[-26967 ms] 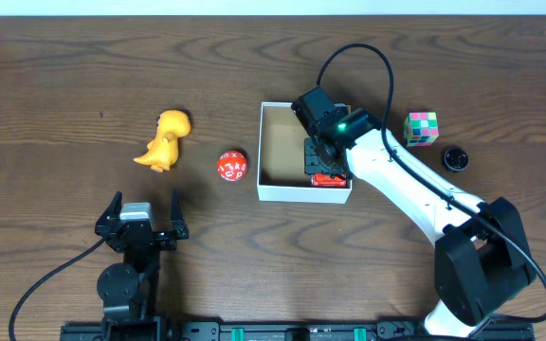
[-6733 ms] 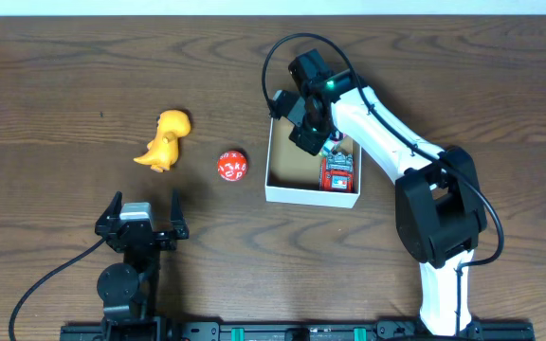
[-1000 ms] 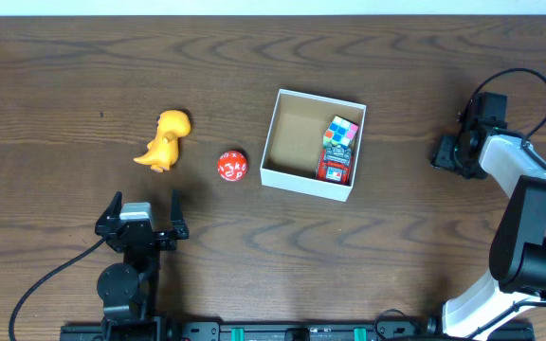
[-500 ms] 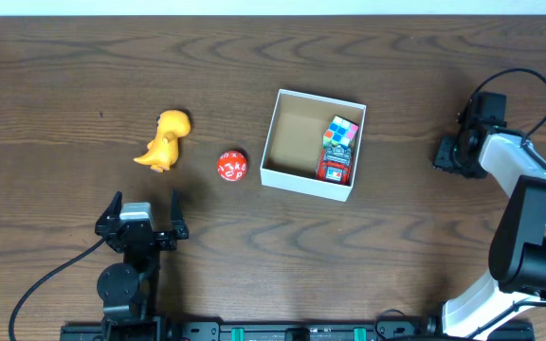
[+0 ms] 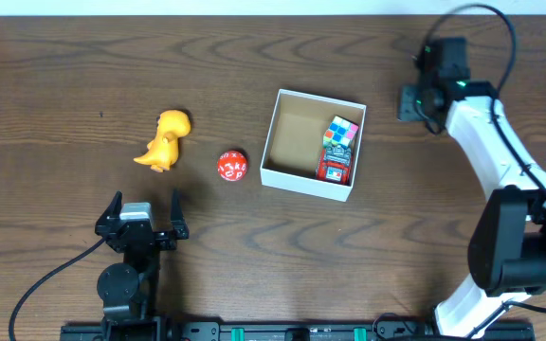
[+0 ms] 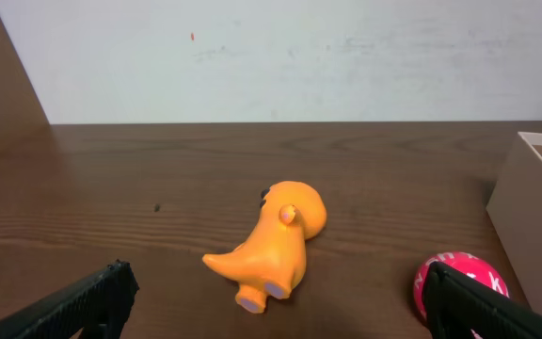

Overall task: Pack container
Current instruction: 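Carry the black object into the box and lower it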

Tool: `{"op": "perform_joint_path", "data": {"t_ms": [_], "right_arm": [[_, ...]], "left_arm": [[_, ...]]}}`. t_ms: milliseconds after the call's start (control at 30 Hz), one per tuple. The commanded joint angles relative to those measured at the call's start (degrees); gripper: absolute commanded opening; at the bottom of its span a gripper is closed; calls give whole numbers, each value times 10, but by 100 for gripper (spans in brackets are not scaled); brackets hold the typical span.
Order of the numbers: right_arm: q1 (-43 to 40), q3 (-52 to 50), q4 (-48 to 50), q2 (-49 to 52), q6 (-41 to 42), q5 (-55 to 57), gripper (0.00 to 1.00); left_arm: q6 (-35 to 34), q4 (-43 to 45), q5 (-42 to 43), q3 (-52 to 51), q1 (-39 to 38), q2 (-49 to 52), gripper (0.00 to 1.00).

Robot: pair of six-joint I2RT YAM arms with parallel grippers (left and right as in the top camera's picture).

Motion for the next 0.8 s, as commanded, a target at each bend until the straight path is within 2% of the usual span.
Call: {"op": "perform_joint_path", "data": {"t_ms": [0,433,600,767], "right_arm": [[44,42,-15,1,-19,-1,45],[178,108,-62,1,-29,-3,46],[191,107,-132,3,-29,-3,46],[185,96,-150,4,-35,-3,46]], "left_arm": [[0,-21,7,-9,-1,-3,98],[0,-21,7,-9,-1,-3,98],[0,-21,7,-9,-1,-3,98],[0,-21,7,-9,-1,-3,98]]}}
